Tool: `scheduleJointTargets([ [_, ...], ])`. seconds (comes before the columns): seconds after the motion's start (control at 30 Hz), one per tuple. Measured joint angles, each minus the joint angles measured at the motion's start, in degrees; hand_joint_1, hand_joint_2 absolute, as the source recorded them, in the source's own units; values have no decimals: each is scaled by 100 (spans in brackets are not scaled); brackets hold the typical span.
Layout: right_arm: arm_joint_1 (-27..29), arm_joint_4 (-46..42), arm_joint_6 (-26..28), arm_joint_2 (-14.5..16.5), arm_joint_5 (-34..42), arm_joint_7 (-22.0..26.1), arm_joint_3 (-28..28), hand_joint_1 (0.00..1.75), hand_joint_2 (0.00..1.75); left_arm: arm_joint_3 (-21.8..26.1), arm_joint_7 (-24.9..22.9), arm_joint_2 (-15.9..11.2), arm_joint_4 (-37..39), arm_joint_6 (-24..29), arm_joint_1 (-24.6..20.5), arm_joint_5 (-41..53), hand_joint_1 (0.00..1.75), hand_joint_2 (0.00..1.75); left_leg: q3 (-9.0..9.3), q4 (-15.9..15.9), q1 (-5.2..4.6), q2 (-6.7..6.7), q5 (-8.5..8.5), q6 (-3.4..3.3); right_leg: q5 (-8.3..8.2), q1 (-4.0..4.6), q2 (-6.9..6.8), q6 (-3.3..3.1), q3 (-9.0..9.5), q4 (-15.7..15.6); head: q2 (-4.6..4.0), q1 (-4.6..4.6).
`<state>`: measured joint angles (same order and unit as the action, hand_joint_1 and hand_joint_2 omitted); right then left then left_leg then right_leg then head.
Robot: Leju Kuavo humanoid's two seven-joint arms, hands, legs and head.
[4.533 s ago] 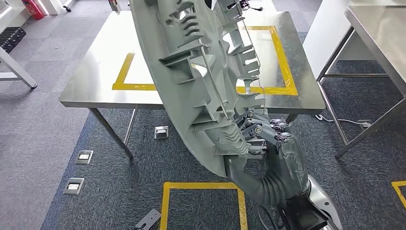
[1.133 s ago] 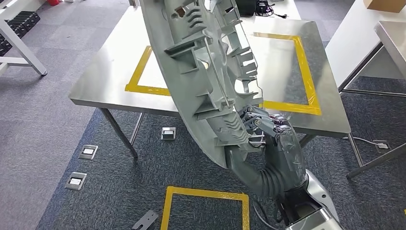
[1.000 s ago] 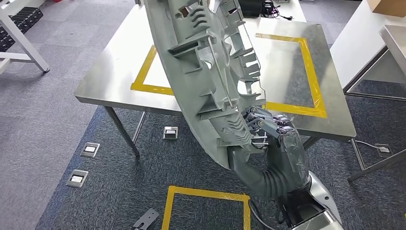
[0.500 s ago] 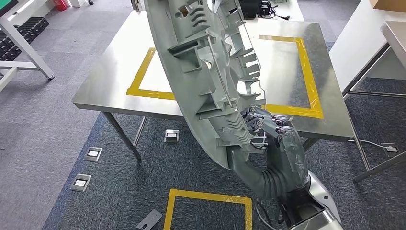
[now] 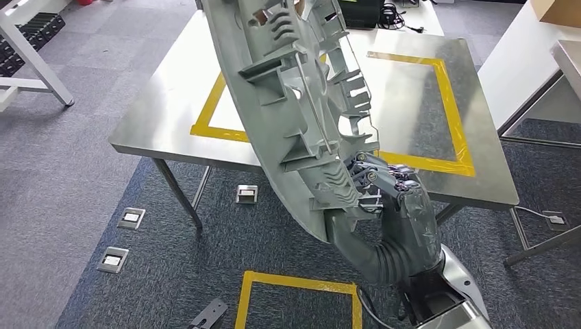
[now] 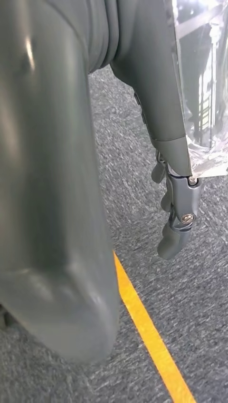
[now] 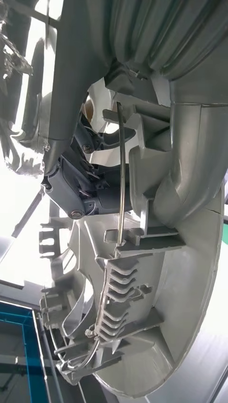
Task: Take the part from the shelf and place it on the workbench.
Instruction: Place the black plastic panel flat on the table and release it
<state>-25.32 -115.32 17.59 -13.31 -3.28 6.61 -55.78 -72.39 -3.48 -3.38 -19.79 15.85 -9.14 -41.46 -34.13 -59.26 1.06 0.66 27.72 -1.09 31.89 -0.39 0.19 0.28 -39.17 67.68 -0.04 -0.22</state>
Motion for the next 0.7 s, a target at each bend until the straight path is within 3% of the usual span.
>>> scheduleJointTargets([
  [0.07, 7, 0, 6, 0, -16, -15, -5, 175, 175, 0, 4, 2, 0, 13, 13, -1, 0, 175, 6, -1, -13, 0, 11, -19, 191, -3, 0, 7, -364, 657, 0, 26],
  [0.1, 10, 0, 10, 0, -32, -28, -8, 175, 175, 0, 8, 2, 1, 19, 22, -2, 0, 175, 15, -2, -21, 2, 19, -24, 140, -1, 0, -4, -438, 748, 0, 32],
  [0.13, 12, -1, 14, 0, -50, -45, -11, 175, 175, 0, 13, 2, 2, 25, 28, -2, 0, 175, 31, -2, -31, 7, 29, -27, -19, 3, 0, -29, -401, 609, 0, 38],
  [0.2, 15, -7, 23, 0, -79, -70, -17, 175, 175, 0, 27, 4, 3, 31, 31, -2, 0, 175, 73, -1, -46, 21, 57, -17, -442, 29, 3, -119, -85, -118, 0, 44],
  [0.23, 15, -14, 27, 1, -86, -78, -20, 175, 175, 0, 32, 7, 3, 33, 31, -2, 0, 175, 82, -2, -56, 27, 70, -2, -574, 48, 3, -163, 74, -468, 0, 42],
  [0.3, 14, -32, 36, 2, -96, -88, -23, 175, 175, 1, 37, 10, 3, 33, 36, -2, 0, 175, 75, 4, -56, 29, 83, 53, -609, 84, 7, -209, 225, -794, 0, 45],
  [0.43, 15, -55, 48, 5, -102, -99, -23, 175, 175, 0, 38, 6, 4, 37, 45, -2, 0, 175, 40, -103, -44, 13, 201, 181, -613, 54, 3, -265, 315, -946, 0, 34],
  [0.57, 17, -57, 50, 17, -114, -103, -32, 175, 175, 0, 40, 2, 7, 40, 61, -2, 0, 175, -503, -1308, -17, 3, 733, 287, -589, 32, -13, -315, 387, -974, 0, -19],
  [0.6, 22, -57, 53, 17, -123, -109, -34, 175, 175, 0, 39, -1, 9, 43, 74, -3, 0, 175, -593, -1457, -9, 2, 724, 307, -574, 29, -7, -313, 394, -962, 0, -25],
  [0.63, 30, -59, 56, 17, -137, -119, -38, 175, 175, 1, 40, -5, 10, 48, 85, -3, 0, 175, -581, -1384, -2, 1, 598, 322, -555, 24, 1, -304, 405, -946, 0, -31],
  [0.7, 47, -66, 63, 17, -167, -146, -49, 175, 175, 2, 46, -13, 11, 58, 97, -4, 0, 175, -324, -759, 11, -5, 192, 335, -500, 9, 14, -262, 436, -900, 0, -43],
])
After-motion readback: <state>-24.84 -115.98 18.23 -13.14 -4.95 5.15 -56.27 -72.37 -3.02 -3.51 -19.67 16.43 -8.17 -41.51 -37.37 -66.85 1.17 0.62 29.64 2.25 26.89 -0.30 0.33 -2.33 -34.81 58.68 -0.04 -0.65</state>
